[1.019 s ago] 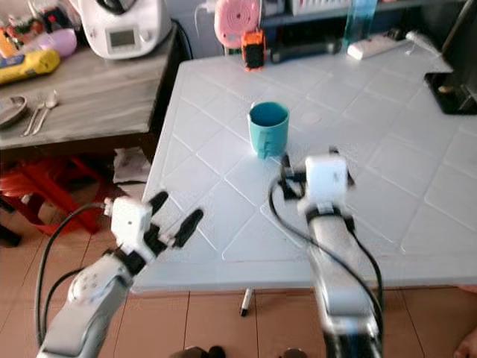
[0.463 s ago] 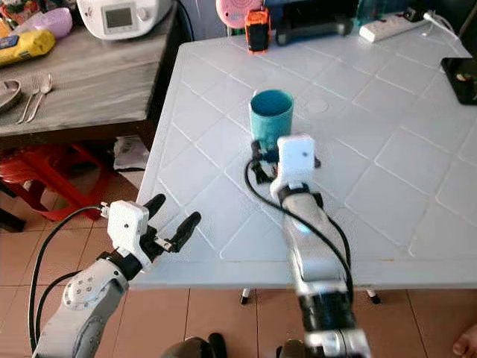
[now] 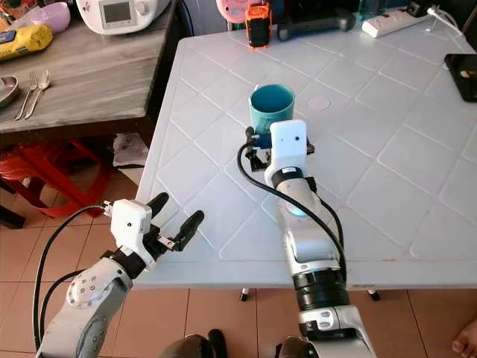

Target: Setting the table

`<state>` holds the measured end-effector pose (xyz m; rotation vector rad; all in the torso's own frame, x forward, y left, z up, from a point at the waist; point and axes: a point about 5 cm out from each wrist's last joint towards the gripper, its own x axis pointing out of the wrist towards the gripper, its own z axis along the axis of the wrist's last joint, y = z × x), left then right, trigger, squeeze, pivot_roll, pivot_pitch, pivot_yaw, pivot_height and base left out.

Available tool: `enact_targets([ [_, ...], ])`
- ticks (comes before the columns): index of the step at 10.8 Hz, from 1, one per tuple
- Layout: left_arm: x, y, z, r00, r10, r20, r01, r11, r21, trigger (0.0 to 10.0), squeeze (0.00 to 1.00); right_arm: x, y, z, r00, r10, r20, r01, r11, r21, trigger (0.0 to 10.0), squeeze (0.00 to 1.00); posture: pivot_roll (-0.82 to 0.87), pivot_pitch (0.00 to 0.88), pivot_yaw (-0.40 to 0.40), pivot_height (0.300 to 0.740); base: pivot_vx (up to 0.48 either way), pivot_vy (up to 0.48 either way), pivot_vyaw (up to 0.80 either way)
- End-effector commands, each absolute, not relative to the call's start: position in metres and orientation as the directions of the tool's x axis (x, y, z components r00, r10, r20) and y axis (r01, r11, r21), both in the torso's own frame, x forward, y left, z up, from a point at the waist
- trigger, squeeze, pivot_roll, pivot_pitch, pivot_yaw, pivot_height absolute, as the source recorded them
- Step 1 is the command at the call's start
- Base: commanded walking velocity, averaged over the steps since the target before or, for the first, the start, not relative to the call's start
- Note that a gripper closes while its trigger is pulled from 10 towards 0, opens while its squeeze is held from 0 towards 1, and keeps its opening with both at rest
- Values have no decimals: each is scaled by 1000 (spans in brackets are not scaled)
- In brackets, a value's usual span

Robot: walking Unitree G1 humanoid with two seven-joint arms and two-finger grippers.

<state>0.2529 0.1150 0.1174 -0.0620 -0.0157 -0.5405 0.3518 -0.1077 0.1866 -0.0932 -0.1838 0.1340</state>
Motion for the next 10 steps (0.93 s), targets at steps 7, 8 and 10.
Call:
enact_targets([
  [7,252,120,114,865,-502,6,501,864,-53,10000,0,358,-114,189,983,56,175,-32,990,-139,0,0,-29,203,163,740,0,0,0],
  [8,253,120,114,865,-501,6,501,864,-52,10000,0,355,-118,187,984,41,173,-18,991,-135,0,0,-31,203,165,740,0,0,0],
  [10,254,118,114,863,-504,5,504,862,-51,10000,0,348,-123,181,986,25,162,-3,991,-133,0,0,-36,203,169,740,0,0,0],
])
